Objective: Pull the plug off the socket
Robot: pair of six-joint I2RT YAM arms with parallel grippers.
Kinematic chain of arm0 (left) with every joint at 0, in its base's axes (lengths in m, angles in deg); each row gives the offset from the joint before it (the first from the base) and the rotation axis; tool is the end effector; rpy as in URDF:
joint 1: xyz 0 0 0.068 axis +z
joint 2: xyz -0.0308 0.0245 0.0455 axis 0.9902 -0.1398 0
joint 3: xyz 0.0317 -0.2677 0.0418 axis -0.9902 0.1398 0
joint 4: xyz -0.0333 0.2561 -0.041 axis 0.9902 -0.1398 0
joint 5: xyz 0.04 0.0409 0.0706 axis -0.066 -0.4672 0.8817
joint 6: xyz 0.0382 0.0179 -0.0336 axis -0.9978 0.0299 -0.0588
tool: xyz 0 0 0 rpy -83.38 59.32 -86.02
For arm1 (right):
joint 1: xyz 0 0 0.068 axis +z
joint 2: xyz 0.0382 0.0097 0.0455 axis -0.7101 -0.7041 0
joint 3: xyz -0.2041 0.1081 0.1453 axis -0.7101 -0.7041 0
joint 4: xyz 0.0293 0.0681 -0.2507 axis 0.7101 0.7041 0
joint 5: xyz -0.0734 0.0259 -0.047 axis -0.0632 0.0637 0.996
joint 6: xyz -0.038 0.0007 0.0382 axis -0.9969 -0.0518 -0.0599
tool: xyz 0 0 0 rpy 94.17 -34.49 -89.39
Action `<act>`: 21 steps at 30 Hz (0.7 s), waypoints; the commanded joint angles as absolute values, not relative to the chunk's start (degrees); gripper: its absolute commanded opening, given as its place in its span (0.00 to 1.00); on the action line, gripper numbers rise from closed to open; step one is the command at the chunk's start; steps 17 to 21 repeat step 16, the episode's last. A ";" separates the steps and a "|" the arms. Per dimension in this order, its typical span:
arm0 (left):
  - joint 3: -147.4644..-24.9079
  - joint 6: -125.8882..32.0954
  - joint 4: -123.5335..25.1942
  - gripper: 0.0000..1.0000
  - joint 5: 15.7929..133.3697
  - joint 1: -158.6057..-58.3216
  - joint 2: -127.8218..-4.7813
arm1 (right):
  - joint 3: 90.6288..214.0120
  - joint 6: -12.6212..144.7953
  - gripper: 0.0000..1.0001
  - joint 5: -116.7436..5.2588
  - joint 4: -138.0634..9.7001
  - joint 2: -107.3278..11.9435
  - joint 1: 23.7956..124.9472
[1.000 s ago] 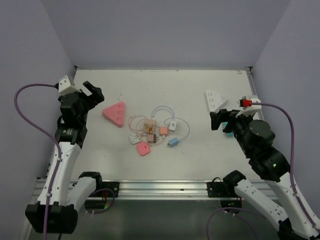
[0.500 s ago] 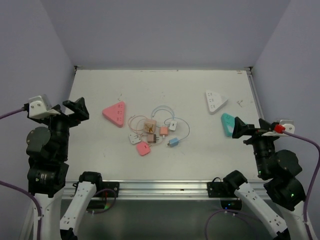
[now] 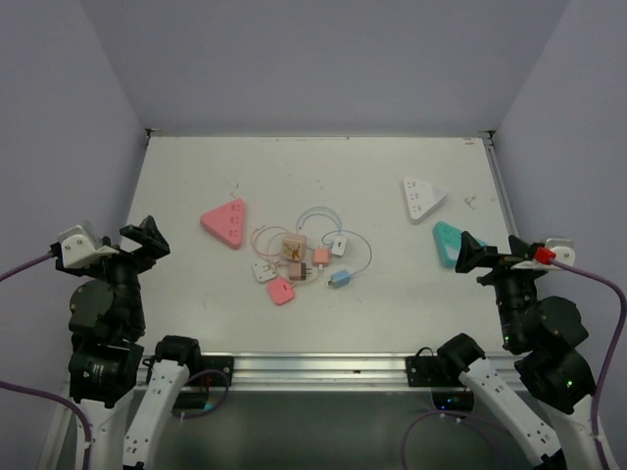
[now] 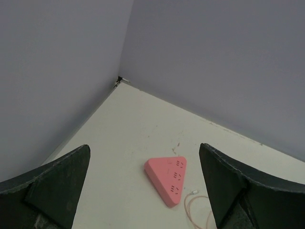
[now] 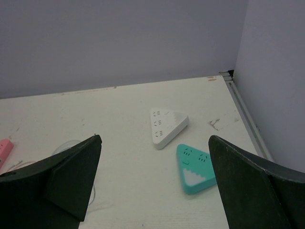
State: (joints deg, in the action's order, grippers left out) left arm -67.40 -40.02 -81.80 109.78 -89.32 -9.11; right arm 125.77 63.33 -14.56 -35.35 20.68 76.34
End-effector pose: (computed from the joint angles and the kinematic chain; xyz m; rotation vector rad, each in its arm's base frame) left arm 0.0420 0.0109 0.3948 -0.5153 1.4072 -0.0128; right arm 0.0332 -0.0029 0.3778 0.1352 1.4640 0.0747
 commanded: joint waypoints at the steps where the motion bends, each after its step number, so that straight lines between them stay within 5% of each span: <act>1: -64.47 -39.32 -77.47 1.00 111.67 -89.79 -7.42 | 125.46 62.52 0.99 -13.82 -37.36 21.17 76.18; 21: -63.41 -38.88 -76.06 1.00 111.14 -90.05 -8.39 | 125.38 62.35 0.99 -15.14 -37.79 21.17 76.27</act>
